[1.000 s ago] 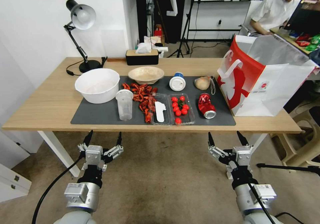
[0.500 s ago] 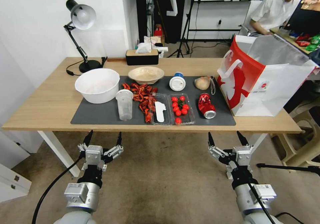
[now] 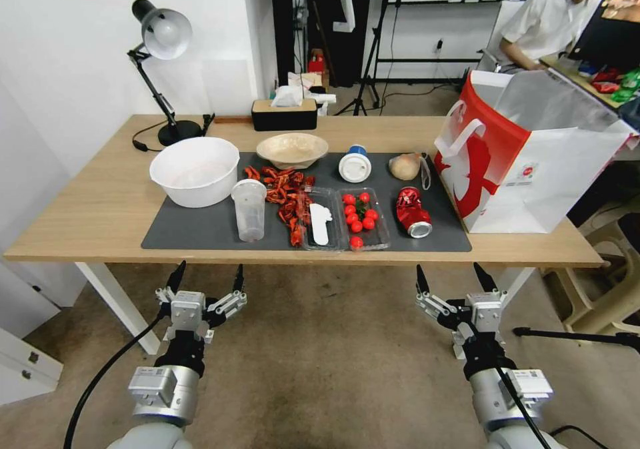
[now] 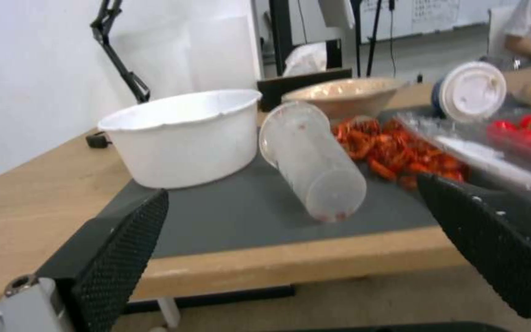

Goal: Pick up the trash from the table and place it into the takeout bag.

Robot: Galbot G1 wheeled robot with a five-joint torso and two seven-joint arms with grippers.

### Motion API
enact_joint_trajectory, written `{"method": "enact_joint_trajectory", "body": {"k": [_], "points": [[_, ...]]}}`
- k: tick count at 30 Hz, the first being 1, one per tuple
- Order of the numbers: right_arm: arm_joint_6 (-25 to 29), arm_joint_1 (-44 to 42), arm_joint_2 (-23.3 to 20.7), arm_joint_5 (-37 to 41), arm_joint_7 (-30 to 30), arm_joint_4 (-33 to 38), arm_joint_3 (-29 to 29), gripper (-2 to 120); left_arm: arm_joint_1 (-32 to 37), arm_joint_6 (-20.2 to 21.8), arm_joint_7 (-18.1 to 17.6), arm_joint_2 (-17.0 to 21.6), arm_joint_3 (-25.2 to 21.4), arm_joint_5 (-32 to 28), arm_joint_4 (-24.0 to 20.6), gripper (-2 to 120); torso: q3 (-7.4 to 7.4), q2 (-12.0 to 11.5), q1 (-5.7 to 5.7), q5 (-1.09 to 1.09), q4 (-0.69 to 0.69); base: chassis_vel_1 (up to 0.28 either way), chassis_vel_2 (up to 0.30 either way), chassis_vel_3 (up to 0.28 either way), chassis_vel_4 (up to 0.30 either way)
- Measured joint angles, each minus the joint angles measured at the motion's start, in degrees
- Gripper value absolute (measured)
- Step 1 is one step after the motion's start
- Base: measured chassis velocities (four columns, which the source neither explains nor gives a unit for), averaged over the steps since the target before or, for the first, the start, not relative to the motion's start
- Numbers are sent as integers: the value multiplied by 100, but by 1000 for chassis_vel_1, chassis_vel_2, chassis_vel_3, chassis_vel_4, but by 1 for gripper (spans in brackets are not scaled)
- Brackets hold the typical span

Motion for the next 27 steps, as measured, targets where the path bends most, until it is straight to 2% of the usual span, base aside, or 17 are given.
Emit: {"method": "enact_joint_trajectory", "body": {"k": [1,2,4,6,13,19,27], "points": [[-162,67,80,31,-87,17,24,100,-136,76,-152,64,100,-163,43,100,0,0,0,0,-1,0,0,0,0],[-162,67,80,31,-87,17,24,100,-136,76,-152,64,100,-163,43,100,0,0,0,0,-1,0,0,0,0],[-864,332,397,156,-459,98,126,100,-725,397,-807,347,524,-869,216,100,0,-1,1,-2,-3,0,0,0,0],[-912,370,448,189,-612,158,218,100,-863,440,-923,415,617,-1037,262,100,1,-1,3,-1,-6,0,0,0,0],[-900,365,470,199,-764,450,566,100,-915,144,-837,474,816,-1137,532,100,1,0,1,-1,-2,0,0,0,0],[-858,364,466,297,-794,391,696,100,-904,32,-808,505,948,-1050,673,100,0,0,2,-1,-2,0,0,0,0],[-921,656,265,1044,-806,61,833,100,-1144,32,-710,743,1122,-1082,886,100,0,-1,2,0,-3,0,0,0,0]]}}
